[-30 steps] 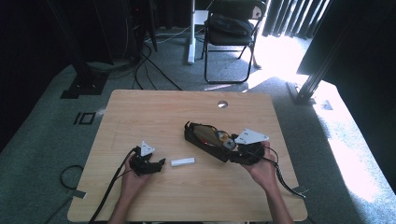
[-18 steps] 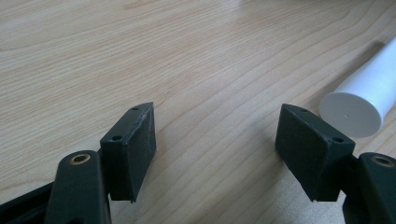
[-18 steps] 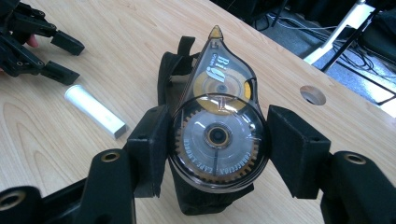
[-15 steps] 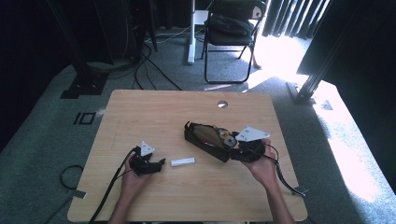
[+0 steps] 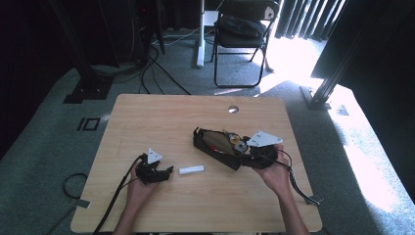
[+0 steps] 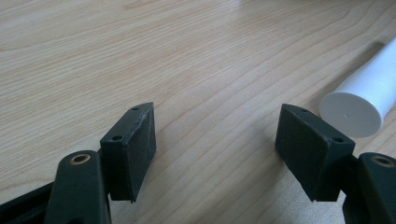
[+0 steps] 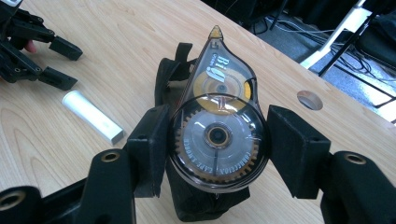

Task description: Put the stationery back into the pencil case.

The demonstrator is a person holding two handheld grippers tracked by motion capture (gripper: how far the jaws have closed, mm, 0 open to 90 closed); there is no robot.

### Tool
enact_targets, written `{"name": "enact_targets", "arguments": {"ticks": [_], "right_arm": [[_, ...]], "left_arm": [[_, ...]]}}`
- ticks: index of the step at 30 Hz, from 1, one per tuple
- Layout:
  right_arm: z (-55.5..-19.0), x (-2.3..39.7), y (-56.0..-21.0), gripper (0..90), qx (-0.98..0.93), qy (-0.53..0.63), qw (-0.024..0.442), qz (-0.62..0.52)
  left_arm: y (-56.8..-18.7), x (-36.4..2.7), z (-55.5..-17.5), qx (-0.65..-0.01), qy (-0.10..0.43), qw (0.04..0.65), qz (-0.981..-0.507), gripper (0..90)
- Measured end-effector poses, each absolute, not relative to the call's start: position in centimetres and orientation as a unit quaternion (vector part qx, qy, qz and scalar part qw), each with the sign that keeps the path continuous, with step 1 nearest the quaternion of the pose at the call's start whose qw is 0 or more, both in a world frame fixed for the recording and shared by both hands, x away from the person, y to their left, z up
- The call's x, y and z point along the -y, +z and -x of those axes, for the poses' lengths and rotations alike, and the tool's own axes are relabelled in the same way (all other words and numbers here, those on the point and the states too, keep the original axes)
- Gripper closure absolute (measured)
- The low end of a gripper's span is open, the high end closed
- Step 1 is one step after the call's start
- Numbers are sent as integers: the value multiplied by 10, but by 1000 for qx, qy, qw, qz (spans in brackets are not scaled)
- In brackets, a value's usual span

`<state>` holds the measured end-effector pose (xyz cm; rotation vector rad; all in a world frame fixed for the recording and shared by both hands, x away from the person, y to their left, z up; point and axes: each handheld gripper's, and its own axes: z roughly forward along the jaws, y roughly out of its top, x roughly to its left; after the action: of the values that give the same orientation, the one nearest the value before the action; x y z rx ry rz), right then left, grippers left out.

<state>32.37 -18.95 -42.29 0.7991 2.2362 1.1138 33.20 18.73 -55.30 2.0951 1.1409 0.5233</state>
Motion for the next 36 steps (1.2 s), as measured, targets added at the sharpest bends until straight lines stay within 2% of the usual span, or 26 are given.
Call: {"name": "enact_targets", "arguments": {"ticks": [36], "right_arm": [[-335,187,-417,412,-823,410,259,-296]], "left_arm": [[-553,-187,-332,-439,201,343,-806,295]]}}
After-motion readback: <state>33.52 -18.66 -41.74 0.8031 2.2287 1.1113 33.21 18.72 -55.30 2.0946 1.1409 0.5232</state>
